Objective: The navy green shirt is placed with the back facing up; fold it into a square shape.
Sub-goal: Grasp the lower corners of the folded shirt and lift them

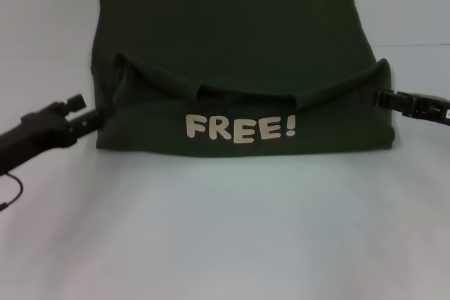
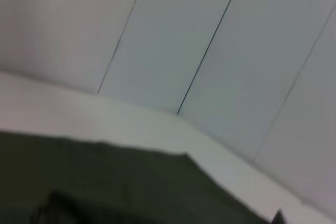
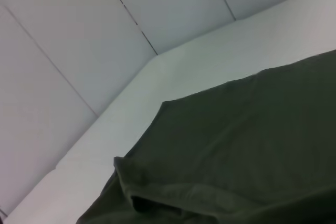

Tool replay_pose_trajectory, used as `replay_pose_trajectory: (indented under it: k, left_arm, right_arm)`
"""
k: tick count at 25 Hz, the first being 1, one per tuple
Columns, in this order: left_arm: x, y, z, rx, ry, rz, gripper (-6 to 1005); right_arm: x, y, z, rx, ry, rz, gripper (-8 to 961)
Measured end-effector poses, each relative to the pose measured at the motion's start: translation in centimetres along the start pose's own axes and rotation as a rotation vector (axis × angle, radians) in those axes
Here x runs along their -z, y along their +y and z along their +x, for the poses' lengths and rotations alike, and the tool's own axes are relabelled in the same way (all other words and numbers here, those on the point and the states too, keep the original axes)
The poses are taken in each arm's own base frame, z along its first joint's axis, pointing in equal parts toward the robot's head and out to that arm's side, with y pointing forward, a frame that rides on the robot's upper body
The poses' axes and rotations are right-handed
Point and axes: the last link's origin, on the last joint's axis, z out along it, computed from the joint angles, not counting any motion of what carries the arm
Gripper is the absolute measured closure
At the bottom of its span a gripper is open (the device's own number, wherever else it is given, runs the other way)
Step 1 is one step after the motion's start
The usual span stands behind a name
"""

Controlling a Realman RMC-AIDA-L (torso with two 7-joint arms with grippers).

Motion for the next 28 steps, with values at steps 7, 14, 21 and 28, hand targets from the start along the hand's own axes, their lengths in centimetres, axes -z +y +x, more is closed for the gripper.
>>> replay_pose_trajectory:
  k: [7,14,21,28]
  left_arm:
    - [-1.0,-0.7,-1.6,-0.063,-0.153,0.051,168]
    - [-2.3,-1.5,-3.0,-0.147,-0.268,0.124,168]
    - [-2.6,-2.4,-3.2,-0.212,-0.286,0.181,169]
    - [-3.0,-2.8,-3.2,-0.268,-0.302,0.204,168]
  right_arm:
    - [0.1,-0.2,-0.2,-0.018,-0.021,0.008,369]
    - [0.2,-0.2,-0.5,-0.067,-0.034,0.007,369]
    - [-0.1,-0.4,-0.3,-0.093,-0.055,0.025,369]
    - [-0.2,-0.5,-0.2,-0.109,-0.060,0.039,370]
